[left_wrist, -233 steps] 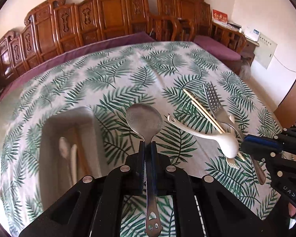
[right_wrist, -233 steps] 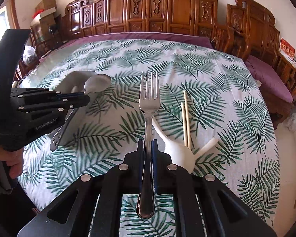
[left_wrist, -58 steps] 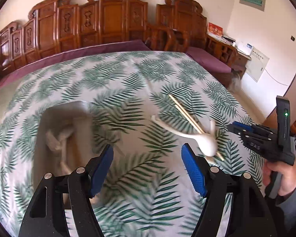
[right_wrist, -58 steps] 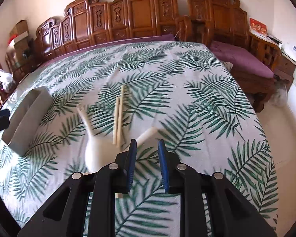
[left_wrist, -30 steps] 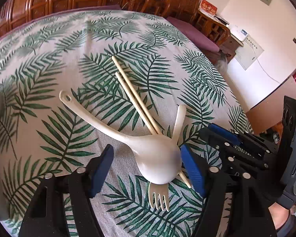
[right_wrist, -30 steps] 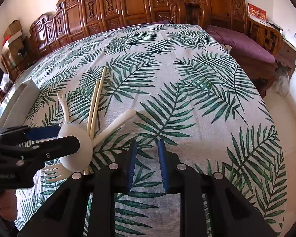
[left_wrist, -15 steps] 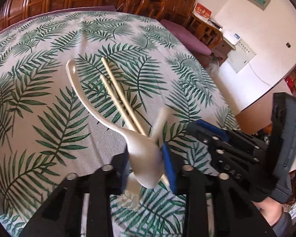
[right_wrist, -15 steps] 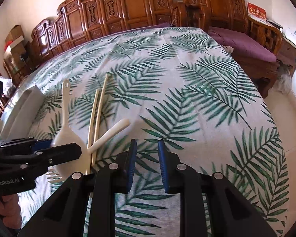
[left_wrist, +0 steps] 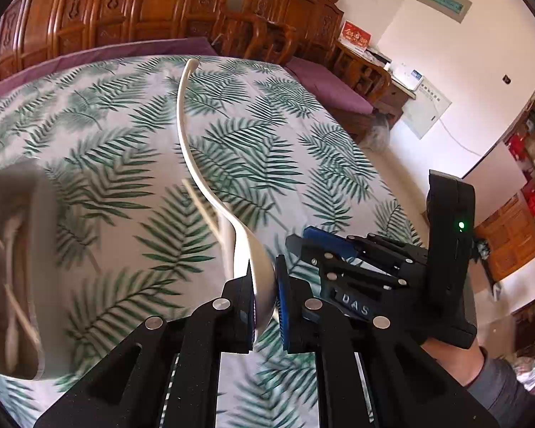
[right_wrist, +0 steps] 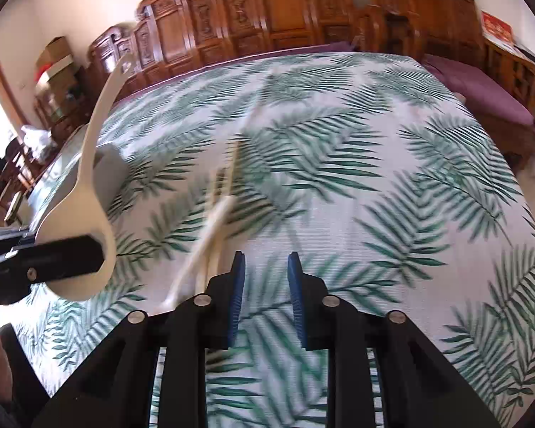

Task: Organize utensils
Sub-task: 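Grasp a white plastic fork with the right tool while the left tool holds the spoon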

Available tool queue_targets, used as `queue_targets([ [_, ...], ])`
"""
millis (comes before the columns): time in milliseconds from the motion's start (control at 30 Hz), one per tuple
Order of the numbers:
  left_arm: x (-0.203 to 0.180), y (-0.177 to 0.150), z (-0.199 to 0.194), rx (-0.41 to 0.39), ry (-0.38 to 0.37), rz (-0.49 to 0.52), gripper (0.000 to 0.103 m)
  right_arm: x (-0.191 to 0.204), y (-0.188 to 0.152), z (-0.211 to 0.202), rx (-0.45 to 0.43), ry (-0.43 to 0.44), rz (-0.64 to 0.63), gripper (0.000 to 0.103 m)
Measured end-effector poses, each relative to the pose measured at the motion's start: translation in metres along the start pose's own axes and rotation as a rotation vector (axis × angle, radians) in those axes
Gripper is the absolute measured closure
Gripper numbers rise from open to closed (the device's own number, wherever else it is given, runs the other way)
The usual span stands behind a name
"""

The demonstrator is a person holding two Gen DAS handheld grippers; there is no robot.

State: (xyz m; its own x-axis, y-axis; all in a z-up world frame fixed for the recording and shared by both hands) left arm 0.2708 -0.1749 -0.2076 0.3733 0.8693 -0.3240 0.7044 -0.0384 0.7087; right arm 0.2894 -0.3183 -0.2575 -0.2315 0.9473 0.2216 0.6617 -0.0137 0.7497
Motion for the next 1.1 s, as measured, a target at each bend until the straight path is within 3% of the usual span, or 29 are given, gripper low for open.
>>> queue_targets([
  [333, 0.039, -0.015, -0.019, 0.025, 0.079, 0.023, 0.095, 0.062, -0.015, 0.013, 0.081, 0.121, -0.062, 0.073],
  [467, 0.049, -0.017, -0.027, 0.021, 0.091, 0.021, 0.095, 0.066, -0.021, 0.024, 0.121, 0.07, -0.087, 0.073],
  [667, 0.055, -0.016, -0.036, 0.014, 0.093, 0.02, 0.095, 0.071, -0.017, 0.033, 0.113, 0.051, -0.098, 0.072],
  [867, 0.06, -0.017, -0.043, 0.008, 0.099, 0.018, 0.095, 0.082, -0.016, 0.041, 0.121, -0.056, -0.167, 0.071],
  [933, 0.061, -0.017, -0.045, 0.006, 0.101, 0.017, 0.095, 0.086, -0.017, 0.043, 0.111, -0.101, -0.202, 0.074],
  [1000, 0.063, -0.017, -0.047, 0.005, 0.101, 0.016, 0.095, 0.087, -0.018, 0.042, 0.111, -0.106, -0.206, 0.093],
  [1100, 0.065, -0.018, -0.05, 0.005, 0.1, 0.019, 0.095, 0.083, -0.019, 0.04, 0.114, -0.102, -0.192, 0.096],
])
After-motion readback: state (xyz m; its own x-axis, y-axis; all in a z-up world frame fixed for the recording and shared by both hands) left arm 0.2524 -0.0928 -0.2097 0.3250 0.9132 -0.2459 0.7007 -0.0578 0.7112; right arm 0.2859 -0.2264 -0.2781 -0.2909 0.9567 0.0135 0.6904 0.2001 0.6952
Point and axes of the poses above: each gripper's, at about its wrist camera, not at the fingertips, and z roughly the way its jaws point, x to its left, y to its top, the point moved 4 cm from there along z, roughly the way its jaws point, and after that the axes turned 13 degrees about -x, right-handed, at the moved point
